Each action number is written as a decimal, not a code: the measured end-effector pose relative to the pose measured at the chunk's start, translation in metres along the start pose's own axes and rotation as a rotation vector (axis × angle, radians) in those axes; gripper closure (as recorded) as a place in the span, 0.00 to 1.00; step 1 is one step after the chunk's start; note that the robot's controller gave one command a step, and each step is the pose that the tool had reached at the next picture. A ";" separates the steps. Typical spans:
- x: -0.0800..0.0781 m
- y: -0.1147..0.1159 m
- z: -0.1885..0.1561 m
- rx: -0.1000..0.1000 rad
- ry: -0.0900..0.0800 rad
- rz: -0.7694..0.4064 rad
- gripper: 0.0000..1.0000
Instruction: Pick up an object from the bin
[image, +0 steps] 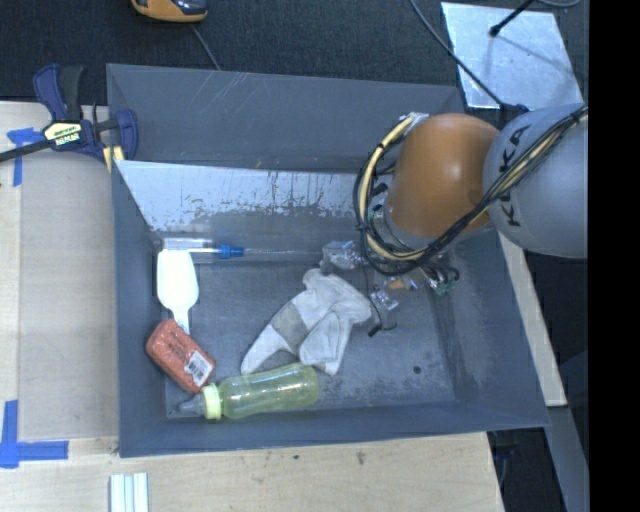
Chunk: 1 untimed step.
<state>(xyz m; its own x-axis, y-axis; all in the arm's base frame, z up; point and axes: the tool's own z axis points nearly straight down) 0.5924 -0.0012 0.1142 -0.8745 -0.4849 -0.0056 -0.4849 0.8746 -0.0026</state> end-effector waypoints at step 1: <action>-0.020 0.011 0.032 0.000 0.001 -0.147 0.00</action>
Offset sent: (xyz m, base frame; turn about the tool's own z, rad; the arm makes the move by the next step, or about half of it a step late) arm 0.0203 0.0301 -0.0442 -0.2632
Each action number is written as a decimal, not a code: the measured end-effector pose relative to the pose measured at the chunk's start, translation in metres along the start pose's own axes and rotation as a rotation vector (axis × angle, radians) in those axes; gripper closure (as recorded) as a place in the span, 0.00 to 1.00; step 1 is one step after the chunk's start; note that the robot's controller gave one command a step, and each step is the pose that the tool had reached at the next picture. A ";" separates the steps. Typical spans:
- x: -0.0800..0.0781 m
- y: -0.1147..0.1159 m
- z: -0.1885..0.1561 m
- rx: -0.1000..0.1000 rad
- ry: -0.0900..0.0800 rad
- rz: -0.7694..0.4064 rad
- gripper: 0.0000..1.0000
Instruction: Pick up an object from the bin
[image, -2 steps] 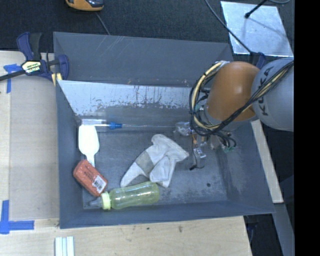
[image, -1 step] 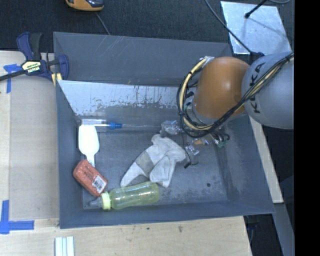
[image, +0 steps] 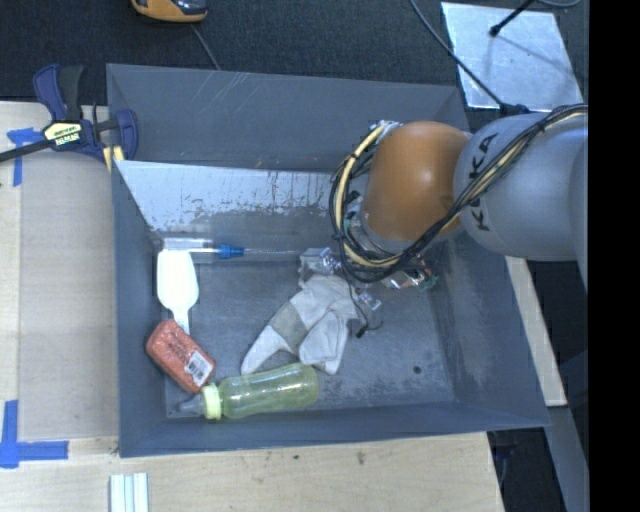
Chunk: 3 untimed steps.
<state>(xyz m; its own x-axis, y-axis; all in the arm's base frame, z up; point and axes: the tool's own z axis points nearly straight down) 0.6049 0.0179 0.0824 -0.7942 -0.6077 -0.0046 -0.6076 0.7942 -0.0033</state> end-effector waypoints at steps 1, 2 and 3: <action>-0.016 0.002 0.008 0.001 -0.006 -0.113 1.00; -0.016 0.002 0.008 0.001 -0.006 -0.113 1.00; -0.015 0.003 0.004 0.000 -0.004 -0.113 1.00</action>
Offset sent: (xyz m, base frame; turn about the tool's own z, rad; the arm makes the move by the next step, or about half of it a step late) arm 0.0000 0.0000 0.0000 0.0000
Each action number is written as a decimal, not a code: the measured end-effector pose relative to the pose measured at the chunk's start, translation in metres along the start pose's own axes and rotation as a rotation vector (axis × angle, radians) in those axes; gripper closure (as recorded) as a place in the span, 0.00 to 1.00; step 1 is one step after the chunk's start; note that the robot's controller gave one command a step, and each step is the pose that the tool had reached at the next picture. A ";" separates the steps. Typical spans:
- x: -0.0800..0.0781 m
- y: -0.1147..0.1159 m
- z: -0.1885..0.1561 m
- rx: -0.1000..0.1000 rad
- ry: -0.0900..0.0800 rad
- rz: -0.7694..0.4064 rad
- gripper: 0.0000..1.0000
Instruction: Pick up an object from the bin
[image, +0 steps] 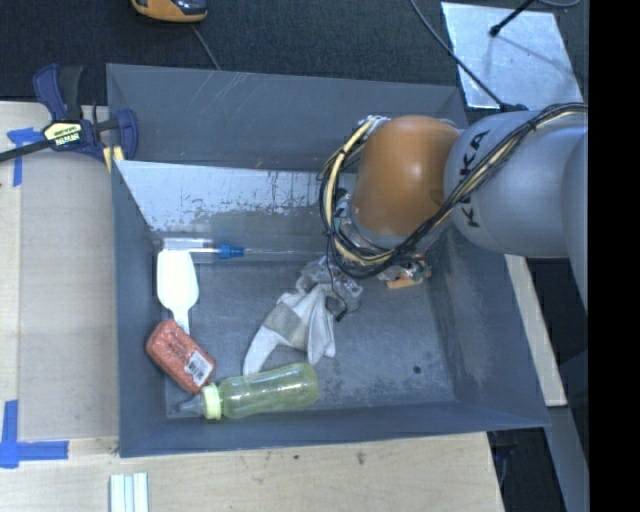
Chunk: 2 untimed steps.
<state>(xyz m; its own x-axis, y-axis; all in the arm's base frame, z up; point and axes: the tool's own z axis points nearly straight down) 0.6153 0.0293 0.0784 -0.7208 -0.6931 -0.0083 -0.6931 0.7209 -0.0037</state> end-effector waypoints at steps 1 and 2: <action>0.000 0.000 -0.013 -0.001 0.004 0.001 1.00; 0.000 -0.001 -0.021 0.000 0.003 0.001 1.00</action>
Offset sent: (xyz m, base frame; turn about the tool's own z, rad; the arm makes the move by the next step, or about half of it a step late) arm -0.0002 0.0001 0.0042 0.0000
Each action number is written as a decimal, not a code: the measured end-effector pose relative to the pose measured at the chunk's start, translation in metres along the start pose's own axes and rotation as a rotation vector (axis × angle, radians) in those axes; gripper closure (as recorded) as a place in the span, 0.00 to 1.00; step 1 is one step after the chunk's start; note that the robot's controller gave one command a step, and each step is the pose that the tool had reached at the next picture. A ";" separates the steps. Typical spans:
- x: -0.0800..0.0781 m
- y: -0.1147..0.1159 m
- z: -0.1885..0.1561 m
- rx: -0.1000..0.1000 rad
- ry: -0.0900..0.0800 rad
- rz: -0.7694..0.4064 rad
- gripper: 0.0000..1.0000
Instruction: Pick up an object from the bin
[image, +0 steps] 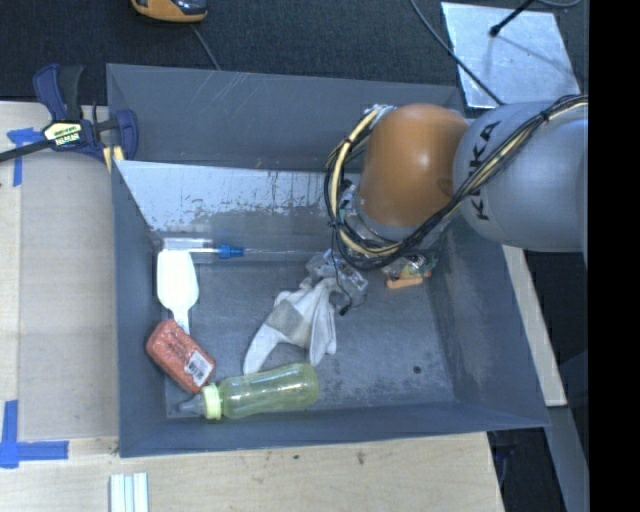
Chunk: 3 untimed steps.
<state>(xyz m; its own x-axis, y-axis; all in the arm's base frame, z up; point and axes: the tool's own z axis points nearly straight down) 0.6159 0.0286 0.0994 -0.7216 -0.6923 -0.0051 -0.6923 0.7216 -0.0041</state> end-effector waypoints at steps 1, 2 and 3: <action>0.000 0.000 -0.005 0.001 0.000 0.001 1.00; 0.000 0.000 -0.009 -0.002 0.002 0.002 1.00; 0.001 0.001 -0.021 -0.006 0.007 0.002 1.00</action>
Offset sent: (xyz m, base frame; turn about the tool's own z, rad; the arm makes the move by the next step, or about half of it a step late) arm -0.0001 0.0001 0.0274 0.0000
